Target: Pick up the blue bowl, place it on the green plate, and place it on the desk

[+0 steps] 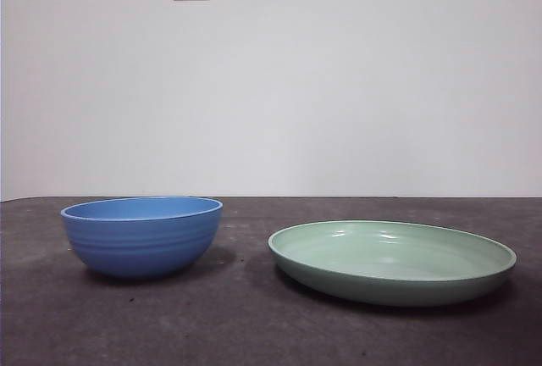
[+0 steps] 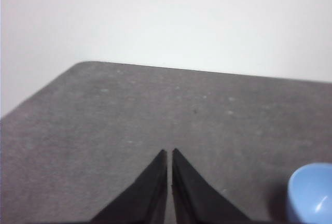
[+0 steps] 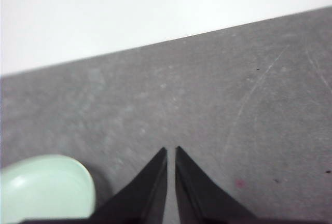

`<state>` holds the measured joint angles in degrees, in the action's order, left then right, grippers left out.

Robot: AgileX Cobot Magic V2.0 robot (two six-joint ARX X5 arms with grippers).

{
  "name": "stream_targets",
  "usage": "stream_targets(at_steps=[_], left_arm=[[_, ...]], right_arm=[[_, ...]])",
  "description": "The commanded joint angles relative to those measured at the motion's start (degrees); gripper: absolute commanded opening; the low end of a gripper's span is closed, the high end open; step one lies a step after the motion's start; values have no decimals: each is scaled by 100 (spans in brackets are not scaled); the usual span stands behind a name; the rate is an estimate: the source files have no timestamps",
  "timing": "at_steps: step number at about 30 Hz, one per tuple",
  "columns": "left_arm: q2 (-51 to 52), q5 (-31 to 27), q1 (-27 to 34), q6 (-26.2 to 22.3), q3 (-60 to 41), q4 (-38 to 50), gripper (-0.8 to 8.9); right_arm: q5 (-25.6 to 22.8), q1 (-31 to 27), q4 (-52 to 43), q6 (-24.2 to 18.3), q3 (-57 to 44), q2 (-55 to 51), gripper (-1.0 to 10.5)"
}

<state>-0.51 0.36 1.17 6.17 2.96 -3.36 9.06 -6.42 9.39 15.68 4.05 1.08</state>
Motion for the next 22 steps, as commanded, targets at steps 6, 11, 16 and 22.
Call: stream_targets(at_steps=[6, 11, 16, 22], left_arm=[[-638, 313, -55, 662, 1086, -236, 16], [-1410, 1064, -55, 713, 2009, -898, 16], [-2409, 1956, -55, 785, 3180, -1663, 16], [-3679, 3187, -57, 776, 4402, -2441, 16]], right_arm=[[470, -2, 549, 748, 1298, 734, 18], [879, 2, 1355, 678, 2236, 1502, 18], [1572, 2, 1952, 525, 3123, 2302, 18], [2339, 7, 2474, 92, 4044, 3185, 18]])
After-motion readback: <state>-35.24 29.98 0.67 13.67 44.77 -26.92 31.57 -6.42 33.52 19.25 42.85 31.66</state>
